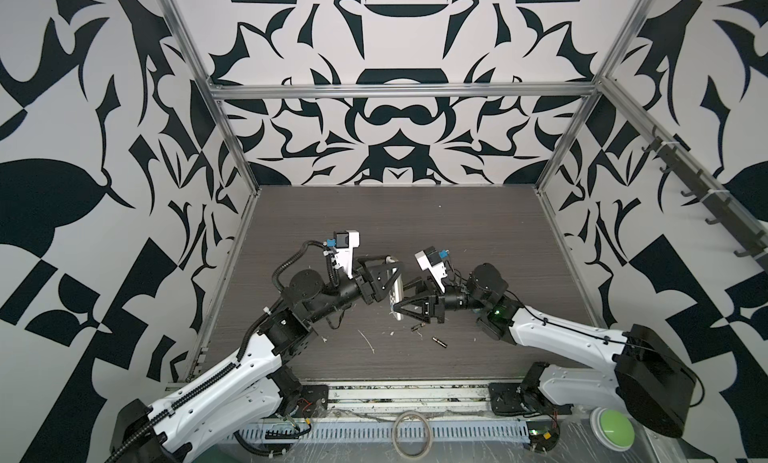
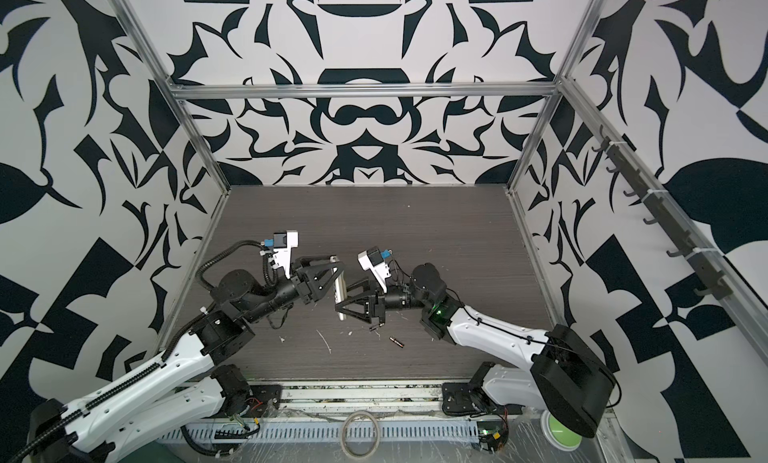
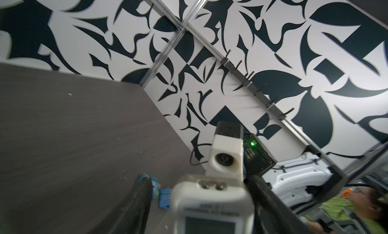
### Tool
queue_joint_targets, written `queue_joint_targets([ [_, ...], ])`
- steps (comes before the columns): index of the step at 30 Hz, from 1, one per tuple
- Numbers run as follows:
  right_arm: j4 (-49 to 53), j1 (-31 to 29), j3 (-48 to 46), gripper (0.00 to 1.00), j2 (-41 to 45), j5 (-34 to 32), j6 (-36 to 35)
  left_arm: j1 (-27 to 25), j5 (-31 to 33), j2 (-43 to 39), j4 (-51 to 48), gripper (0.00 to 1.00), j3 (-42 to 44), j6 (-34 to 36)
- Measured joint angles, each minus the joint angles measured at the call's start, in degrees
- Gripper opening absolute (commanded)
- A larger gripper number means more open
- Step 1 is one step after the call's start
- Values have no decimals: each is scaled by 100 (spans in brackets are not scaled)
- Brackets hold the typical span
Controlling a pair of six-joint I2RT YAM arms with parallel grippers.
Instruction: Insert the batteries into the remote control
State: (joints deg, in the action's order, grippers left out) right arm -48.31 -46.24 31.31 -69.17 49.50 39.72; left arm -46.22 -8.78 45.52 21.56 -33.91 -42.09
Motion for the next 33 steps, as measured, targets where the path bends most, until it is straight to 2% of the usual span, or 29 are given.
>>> queue_joint_targets([
  [6, 1296, -4, 94, 0, 369, -413, -876, 9, 573, -295, -575, 97, -9, 57],
  [10, 2393, -7, 317, 0, 590, -1073, -1572, 9, 826, -238, -1110, 97, -116, 116],
  [15, 3206, -11, 494, 0, 638, -1873, -2199, 4, 960, -96, -1604, 96, -251, 146],
  [20, 3545, -11, 634, 0, 564, -2457, -2518, -35, 1128, -63, -1860, 94, -273, 155],
  [30, 3740, -103, 732, 0, 321, -3060, -2780, -262, 1432, 623, -1781, 86, -402, 160],
  [33, 3790, -120, 732, 0, 306, -3174, -2813, -380, 1539, 841, -1639, 79, -411, 162],
])
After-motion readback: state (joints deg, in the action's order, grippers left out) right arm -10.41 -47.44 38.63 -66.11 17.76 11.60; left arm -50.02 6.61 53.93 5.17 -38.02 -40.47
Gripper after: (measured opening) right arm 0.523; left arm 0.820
